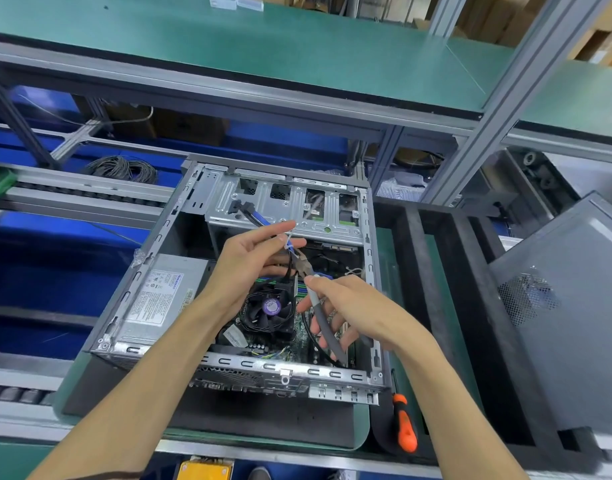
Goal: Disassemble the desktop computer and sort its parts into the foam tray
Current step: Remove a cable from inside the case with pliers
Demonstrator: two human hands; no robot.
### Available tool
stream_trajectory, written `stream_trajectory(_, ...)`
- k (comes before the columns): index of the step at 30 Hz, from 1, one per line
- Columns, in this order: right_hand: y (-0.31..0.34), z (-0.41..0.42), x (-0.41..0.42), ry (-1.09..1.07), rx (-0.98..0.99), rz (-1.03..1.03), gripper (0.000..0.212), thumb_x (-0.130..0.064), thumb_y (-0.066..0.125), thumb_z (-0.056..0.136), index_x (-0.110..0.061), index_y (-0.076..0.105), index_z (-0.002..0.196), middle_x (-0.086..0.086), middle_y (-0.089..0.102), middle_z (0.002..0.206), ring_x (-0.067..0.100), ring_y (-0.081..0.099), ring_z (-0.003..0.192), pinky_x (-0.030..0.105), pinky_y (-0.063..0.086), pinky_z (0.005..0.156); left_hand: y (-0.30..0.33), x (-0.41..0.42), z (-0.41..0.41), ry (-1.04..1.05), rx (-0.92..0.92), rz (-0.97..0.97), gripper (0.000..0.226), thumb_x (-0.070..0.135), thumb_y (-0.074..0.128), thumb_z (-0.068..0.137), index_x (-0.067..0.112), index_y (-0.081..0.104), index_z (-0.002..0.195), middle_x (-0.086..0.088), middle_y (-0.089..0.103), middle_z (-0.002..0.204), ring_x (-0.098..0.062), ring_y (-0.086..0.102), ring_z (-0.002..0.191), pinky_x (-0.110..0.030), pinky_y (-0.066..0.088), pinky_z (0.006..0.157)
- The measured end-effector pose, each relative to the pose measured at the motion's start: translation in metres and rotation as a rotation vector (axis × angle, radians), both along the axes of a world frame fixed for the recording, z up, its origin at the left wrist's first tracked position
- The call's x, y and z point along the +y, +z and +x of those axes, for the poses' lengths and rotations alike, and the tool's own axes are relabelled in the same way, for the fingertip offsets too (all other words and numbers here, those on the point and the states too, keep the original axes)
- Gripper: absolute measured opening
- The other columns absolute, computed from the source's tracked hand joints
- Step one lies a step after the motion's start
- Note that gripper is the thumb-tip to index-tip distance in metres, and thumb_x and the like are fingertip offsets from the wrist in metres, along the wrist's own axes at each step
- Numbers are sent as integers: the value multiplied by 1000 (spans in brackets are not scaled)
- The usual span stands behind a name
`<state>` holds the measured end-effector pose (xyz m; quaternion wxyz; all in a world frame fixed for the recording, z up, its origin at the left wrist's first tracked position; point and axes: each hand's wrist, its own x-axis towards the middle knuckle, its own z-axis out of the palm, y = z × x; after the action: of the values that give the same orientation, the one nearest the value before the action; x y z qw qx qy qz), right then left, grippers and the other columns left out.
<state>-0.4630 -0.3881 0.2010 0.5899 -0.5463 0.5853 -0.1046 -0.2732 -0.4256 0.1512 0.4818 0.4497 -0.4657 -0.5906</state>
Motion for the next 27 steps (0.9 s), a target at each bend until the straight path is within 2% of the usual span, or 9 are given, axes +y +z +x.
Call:
stream_trajectory(3, 0, 0, 1, -4, -5, 5, 50, -51, 42, 104, -13, 73, 103, 10, 72, 76, 26, 71, 65, 38, 62, 60, 1, -1, 1, -44, 40, 35, 34, 27, 66, 89, 31, 70, 123, -5, 74, 115, -21, 73, 99, -23, 56, 75)
stream_trajectory(5, 0, 0, 2, -1, 1, 1, 49, -52, 42, 104, -14, 74, 102, 10, 72, 76, 26, 72, 65, 39, 63, 61, 1, -3, 4, -73, 84, 59, 37, 19, 64, 90, 26, 68, 126, -8, 73, 117, -20, 72, 94, -33, 57, 83)
stream_trajectory(8, -1, 1, 3, 8, 23, -21, 49, -52, 42, 104, -14, 73, 100, 8, 72, 73, 25, 71, 64, 45, 63, 65, 1, -4, 7, -127, 107, 50, 45, 7, 60, 91, 21, 61, 134, -9, 71, 122, -28, 68, 108, -47, 51, 98)
stream_trajectory(14, 1, 1, -1, 1, 98, -78, 52, -54, 44, 102, -11, 72, 92, 0, 68, 61, 22, 68, 55, 49, 62, 65, 0, 0, 5, -170, -14, -71, 65, -11, 56, 90, 25, 50, 144, -2, 67, 130, -23, 66, 110, -32, 51, 98)
stream_trajectory(17, 5, 0, -1, 27, 138, -83, 53, -54, 44, 102, -11, 72, 90, 1, 68, 59, 23, 69, 56, 51, 61, 63, -1, 3, 3, -131, -120, -146, 68, -13, 57, 89, 24, 48, 146, 2, 68, 128, -25, 64, 113, -35, 49, 104)
stream_trajectory(20, 10, -1, -2, 46, 167, -60, 54, -55, 45, 102, -9, 71, 91, 2, 68, 60, 24, 69, 57, 50, 61, 62, -2, 7, 0, -99, -222, -222, 68, -11, 57, 90, 25, 47, 147, 7, 68, 128, -21, 62, 105, -40, 50, 99)
stream_trajectory(22, 14, -2, -2, 57, 186, -38, 54, -54, 45, 102, -8, 70, 90, 3, 68, 61, 25, 69, 57, 48, 62, 61, -2, 10, -2, -78, -274, -268, 68, -10, 58, 90, 28, 48, 147, 10, 68, 127, -27, 65, 103, -45, 51, 98)
stream_trajectory(24, 18, -2, -2, 68, 207, -18, 54, -54, 44, 102, -8, 70, 87, 4, 67, 61, 24, 68, 57, 47, 62, 60, -1, 13, -4, -67, -323, -310, 69, -9, 58, 90, 30, 48, 146, 12, 67, 127, -31, 66, 105, -41, 53, 97)
stream_trajectory(27, 22, -1, -2, 83, 239, -8, 56, -53, 43, 103, -7, 69, 84, 5, 68, 60, 25, 69, 56, 43, 62, 59, 1, 16, -6, -58, -412, -373, 71, -10, 56, 87, 30, 50, 145, 14, 67, 127, -24, 67, 107, -34, 52, 99)
